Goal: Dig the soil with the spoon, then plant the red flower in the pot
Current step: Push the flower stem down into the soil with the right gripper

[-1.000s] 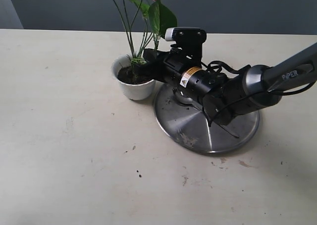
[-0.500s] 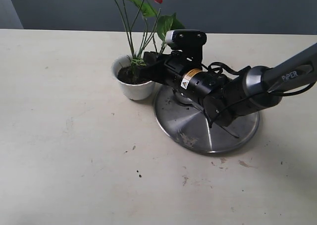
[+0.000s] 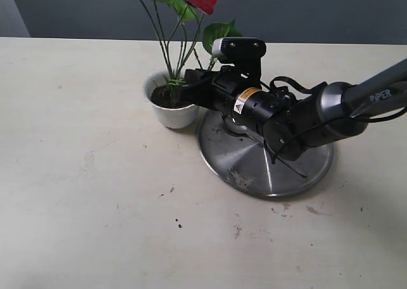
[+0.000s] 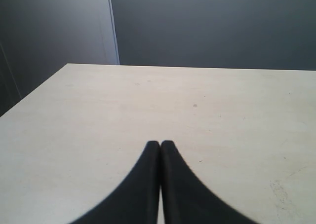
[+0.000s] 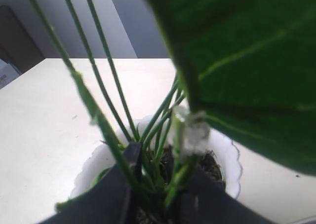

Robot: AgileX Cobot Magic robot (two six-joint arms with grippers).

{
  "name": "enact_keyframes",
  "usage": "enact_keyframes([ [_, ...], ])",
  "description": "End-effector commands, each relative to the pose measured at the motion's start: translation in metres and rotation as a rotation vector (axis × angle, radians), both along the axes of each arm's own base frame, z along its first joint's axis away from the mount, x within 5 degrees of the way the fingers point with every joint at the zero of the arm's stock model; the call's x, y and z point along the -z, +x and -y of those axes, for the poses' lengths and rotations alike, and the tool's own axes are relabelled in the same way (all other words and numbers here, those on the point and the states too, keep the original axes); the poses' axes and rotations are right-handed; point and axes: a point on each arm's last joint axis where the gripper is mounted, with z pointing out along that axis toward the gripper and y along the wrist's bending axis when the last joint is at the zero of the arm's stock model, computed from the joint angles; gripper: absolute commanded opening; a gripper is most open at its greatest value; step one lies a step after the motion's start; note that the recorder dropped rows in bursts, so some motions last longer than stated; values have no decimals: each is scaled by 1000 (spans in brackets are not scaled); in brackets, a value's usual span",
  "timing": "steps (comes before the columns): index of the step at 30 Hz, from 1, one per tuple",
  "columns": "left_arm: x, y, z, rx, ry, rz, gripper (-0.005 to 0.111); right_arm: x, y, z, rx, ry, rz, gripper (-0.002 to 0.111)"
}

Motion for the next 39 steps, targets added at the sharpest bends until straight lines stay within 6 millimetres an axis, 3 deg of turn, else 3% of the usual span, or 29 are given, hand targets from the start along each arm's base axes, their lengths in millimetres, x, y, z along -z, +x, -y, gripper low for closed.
enact_keyframes([
  [1, 1, 0, 0, -3, -2, -3, 0, 25, -8, 6, -33, -158, -100, 19],
  [14, 1, 0, 0, -3, -2, -3, 0, 25, -8, 6, -37, -159, -98, 20],
  [18, 1, 0, 0, -3, -2, -3, 0, 23, -8, 6, -37, -155, -93, 39],
  [20, 1, 0, 0, -3, -2, -3, 0, 23, -8, 6, -37, -155, -93, 43],
  [39, 1, 0, 0, -3, -2, -3, 0, 4, -7, 7, -25, -130, -71, 43],
])
